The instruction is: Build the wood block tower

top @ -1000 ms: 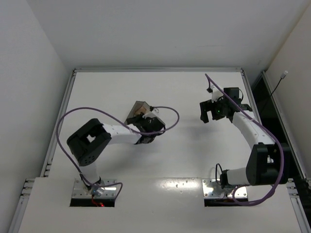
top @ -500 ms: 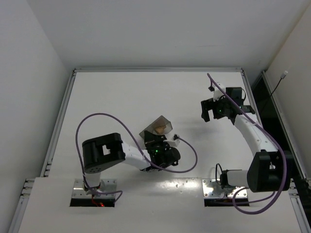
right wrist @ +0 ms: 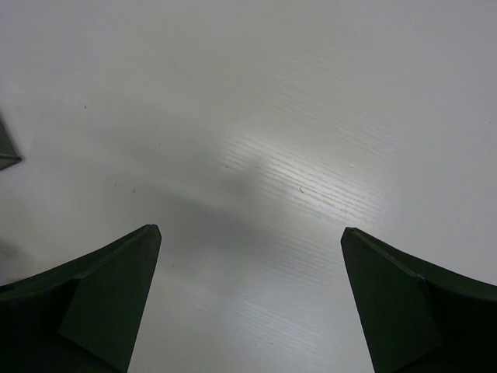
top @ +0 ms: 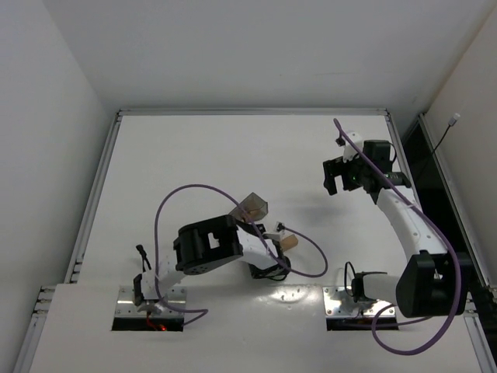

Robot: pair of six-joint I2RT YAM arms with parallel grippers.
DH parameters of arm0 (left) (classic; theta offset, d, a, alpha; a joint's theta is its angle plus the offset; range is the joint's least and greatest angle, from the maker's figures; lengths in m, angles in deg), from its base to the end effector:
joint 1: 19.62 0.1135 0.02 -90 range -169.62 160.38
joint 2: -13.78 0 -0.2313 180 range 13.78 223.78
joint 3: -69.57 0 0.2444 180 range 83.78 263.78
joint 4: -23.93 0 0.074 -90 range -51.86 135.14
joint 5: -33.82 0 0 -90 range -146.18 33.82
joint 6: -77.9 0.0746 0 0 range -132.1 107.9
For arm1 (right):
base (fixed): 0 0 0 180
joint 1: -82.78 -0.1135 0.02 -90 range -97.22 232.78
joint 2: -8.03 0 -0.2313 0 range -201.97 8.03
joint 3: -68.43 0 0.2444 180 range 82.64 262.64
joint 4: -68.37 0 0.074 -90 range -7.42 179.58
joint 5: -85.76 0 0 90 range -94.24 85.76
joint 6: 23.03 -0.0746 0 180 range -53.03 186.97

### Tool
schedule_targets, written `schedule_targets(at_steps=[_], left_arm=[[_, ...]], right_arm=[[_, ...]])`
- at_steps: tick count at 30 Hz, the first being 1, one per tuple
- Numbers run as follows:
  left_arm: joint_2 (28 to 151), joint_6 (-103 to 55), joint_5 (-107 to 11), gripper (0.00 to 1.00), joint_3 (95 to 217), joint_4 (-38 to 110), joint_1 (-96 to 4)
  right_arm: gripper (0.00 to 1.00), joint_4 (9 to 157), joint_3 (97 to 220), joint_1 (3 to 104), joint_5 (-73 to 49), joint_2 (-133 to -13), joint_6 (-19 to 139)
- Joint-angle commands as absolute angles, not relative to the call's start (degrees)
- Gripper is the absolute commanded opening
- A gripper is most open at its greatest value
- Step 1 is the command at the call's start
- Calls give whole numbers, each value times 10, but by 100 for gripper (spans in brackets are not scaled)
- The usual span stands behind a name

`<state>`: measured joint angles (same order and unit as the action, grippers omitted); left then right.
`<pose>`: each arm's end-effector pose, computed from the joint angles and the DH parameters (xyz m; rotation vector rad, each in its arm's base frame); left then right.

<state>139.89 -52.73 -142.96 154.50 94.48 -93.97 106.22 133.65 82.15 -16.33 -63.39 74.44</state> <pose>0.1557 -0.2797 0.0668 0.8019 1.5641 1.1586 0.2947 0.0189 0.2042 -0.2682 2.3103 0.1868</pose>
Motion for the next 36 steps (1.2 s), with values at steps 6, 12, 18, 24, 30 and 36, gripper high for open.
schedule_targets(at_steps=[6, 12, 18, 24, 30, 36], left_arm=[[1375, -716, -1577, 0, 1542, 1129, -921], [1280, -739, -1577, 0, 1533, 1129, -936], [1285, -730, -1577, 0, 1531, 1129, -994], [1345, -708, -1577, 0, 1548, 1129, -982], [1325, -706, -1577, 0, 1539, 1129, -879], [1285, -705, -1577, 0, 1530, 1129, -1002]], right_arm=[[99, 1039, 1334, 817, -161, -616, 735], [99, 1039, 1334, 817, -161, -621, 735], [99, 1053, 1358, 817, -159, -646, 735], [99, 1045, 1348, 817, -159, -636, 730], [99, 1052, 1355, 817, -158, -636, 736], [99, 1075, 1385, 817, -162, -661, 730]])
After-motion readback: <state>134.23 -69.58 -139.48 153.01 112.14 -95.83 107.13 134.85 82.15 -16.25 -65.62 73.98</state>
